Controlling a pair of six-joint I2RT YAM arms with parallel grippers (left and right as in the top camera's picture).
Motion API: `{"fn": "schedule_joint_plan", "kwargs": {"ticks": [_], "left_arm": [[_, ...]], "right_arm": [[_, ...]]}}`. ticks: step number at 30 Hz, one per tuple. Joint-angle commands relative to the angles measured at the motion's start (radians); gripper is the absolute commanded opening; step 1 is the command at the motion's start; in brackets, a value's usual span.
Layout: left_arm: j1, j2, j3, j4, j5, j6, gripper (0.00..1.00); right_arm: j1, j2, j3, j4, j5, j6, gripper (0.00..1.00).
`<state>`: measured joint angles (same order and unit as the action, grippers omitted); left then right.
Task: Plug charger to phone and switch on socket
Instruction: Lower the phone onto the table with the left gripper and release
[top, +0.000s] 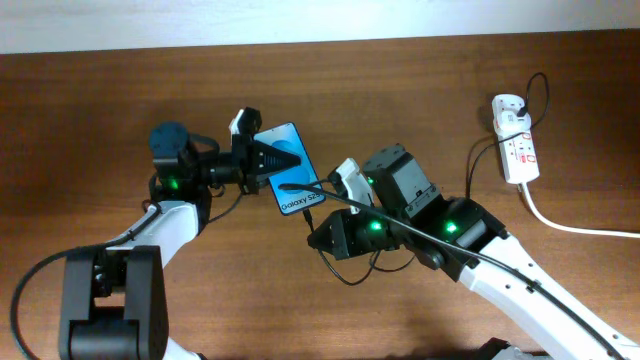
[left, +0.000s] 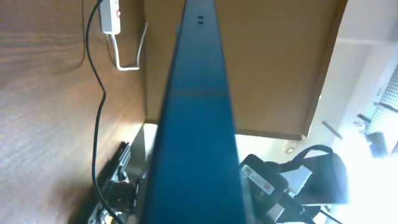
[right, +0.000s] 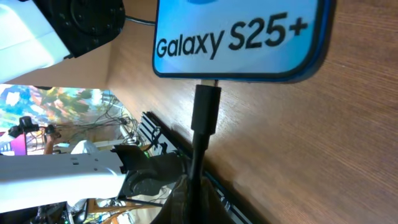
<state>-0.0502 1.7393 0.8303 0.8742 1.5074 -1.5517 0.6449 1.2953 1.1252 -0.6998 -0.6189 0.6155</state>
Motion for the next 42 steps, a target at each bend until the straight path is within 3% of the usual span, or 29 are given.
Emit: {"fn": "schedule_joint_plan", "kwargs": {"ticks": [1, 6, 10, 12, 15, 17, 18, 22, 26, 30, 32, 33, 35, 36, 37, 39, 40, 41, 42], "left_arm": [[-0.008, -0.011, 0.01, 0.008, 0.065, 0.105, 0.0], [-0.007, -0.011, 0.01, 0.008, 0.061, 0.121, 0.0], [-0.008, -0.011, 0.01, 0.008, 0.047, 0.163, 0.0], [-0.008, -0.011, 0.01, 0.008, 0.021, 0.163, 0.0], [-0.008, -0.011, 0.01, 0.008, 0.023, 0.163, 0.0], [-0.008, -0.011, 0.01, 0.008, 0.023, 0.162, 0.0], [-0.008, -0.011, 0.01, 0.008, 0.023, 0.163, 0.0], [-0.008, -0.011, 0.01, 0.008, 0.026, 0.172, 0.0], [-0.014, -0.011, 0.008, 0.008, 0.067, 0.261, 0.0], [-0.076, -0.011, 0.008, 0.008, 0.067, 0.274, 0.0], [-0.083, -0.011, 0.008, 0.008, 0.067, 0.29, 0.0], [-0.08, -0.011, 0.008, 0.008, 0.066, 0.29, 0.0], [-0.069, -0.011, 0.008, 0.007, 0.026, 0.279, 0.0], [-0.072, -0.011, 0.008, 0.008, -0.058, 0.23, 0.0], [-0.084, -0.012, 0.008, 0.008, -0.14, 0.214, 0.0], [-0.183, -0.012, 0.038, 0.008, -0.279, 0.191, 0.0], [-0.28, -0.011, 0.098, 0.002, -0.322, 0.234, 0.0], [-0.344, -0.004, 0.17, -0.075, -0.319, 0.324, 0.0], [-0.377, 0.01, 0.256, -0.296, -0.319, 0.484, 0.0]], "right_arm": [[0.003, 0.007, -0.001, 0.039, 0.056, -0.036, 0.05], [0.003, 0.007, -0.001, 0.027, 0.145, -0.076, 0.34], [0.048, -0.04, 0.077, -0.099, 0.192, -0.171, 0.42], [0.222, -0.051, 0.077, -0.111, 0.542, -0.153, 0.5], [0.309, 0.003, 0.077, -0.111, 0.831, -0.078, 0.47], [0.31, 0.074, 0.077, -0.102, 0.852, -0.075, 0.26], [0.31, 0.094, 0.078, -0.095, 0.851, -0.075, 0.25], [0.311, 0.114, 0.082, -0.024, 0.833, -0.076, 0.04], [0.311, 0.114, 0.089, 0.118, 0.834, -0.142, 0.04], [0.286, 0.114, 0.107, 0.249, 0.834, -0.224, 0.04], [0.266, 0.114, 0.131, 0.249, 0.833, -0.246, 0.13], [0.265, 0.114, 0.152, 0.206, 0.833, -0.245, 0.24], [0.265, 0.098, 0.229, 0.025, 0.8, -0.241, 0.62], [0.265, 0.075, 0.302, -0.136, 0.758, -0.241, 0.89], [0.265, 0.046, 0.394, -0.319, 0.76, -0.229, 0.99], [0.264, -0.024, 0.538, -0.605, 0.843, -0.15, 0.99], [0.264, -0.089, 0.594, -0.736, 0.927, -0.097, 0.99], [0.264, -0.157, 0.605, -0.798, 0.996, -0.058, 0.99], [0.264, -0.233, 0.605, -0.839, 1.044, -0.013, 0.99]]}}
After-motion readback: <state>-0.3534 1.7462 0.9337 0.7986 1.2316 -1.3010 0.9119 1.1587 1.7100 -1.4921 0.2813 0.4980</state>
